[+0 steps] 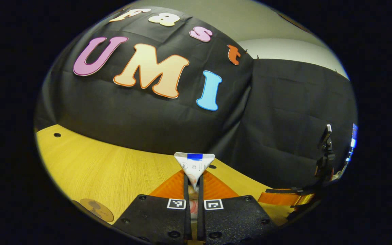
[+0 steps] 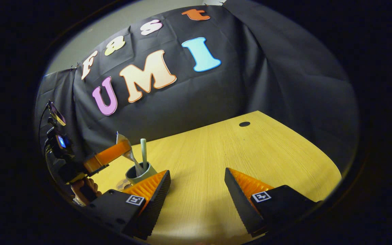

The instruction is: Put the toothbrush and toothpaste on the desktop into the cup, then pick up the cup and place it on the coaster on the desktop.

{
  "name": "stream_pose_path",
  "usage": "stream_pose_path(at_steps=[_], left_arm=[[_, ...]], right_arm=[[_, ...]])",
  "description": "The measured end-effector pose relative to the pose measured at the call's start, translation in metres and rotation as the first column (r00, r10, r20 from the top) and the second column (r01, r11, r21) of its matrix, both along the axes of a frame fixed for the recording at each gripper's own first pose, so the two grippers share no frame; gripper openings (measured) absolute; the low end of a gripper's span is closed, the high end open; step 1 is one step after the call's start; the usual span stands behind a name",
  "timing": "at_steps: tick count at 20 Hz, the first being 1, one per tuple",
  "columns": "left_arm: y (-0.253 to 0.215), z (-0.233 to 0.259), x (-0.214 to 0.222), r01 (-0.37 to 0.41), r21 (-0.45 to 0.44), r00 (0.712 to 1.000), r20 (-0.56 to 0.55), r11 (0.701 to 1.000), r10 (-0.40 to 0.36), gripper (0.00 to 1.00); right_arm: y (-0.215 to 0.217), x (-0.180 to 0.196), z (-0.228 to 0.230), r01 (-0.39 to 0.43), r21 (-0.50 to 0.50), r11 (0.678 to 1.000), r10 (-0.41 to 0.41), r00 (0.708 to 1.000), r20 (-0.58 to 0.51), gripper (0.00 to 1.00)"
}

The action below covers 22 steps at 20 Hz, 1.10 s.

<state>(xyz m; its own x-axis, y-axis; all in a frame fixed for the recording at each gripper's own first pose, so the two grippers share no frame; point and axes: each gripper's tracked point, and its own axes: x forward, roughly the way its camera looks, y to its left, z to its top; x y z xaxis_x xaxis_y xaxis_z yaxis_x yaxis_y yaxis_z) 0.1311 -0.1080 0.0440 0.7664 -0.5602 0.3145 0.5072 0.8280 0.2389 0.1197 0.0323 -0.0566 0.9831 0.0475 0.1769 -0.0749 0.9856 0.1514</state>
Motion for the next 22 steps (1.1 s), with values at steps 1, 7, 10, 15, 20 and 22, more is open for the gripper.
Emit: stream_pose_path(at_steps=[1,7,10,15,20,22], left_arm=[[0.0,-0.002,-0.001,-0.005,0.001,1.0,0.02,1.0,0.005,0.05],[0.002,-0.012,-0.009,-0.052,0.036,0.997,0.064,0.998,0.05,0.65],[0.015,0.002,-0.019,-0.087,0.007,0.994,0.074,0.996,0.086,0.87],[0.048,0.051,-0.042,-0.142,-0.055,0.987,0.064,0.988,0.145,0.93],[0.105,0.091,-0.071,-0.25,-0.08,0.966,0.043,0.965,0.254,0.93],[0.128,0.096,-0.077,-0.301,-0.079,0.952,0.024,0.95,0.304,0.93]], right_arm=[[0.002,0.001,0.0,-0.01,-0.011,1.0,0.01,1.0,0.008,0.98],[0.018,0.0,0.0,-0.063,-0.048,0.997,0.064,0.998,0.027,0.94],[0.025,-0.005,0.0,-0.079,-0.024,0.997,0.079,0.997,0.0,0.98],[0.05,-0.018,0.011,-0.102,-0.034,0.994,0.099,0.993,-0.07,0.98],[0.099,-0.022,0.02,-0.171,-0.124,0.977,0.146,0.971,-0.19,0.98],[0.117,-0.02,0.023,-0.204,-0.136,0.97,0.169,0.958,-0.23,0.98]])
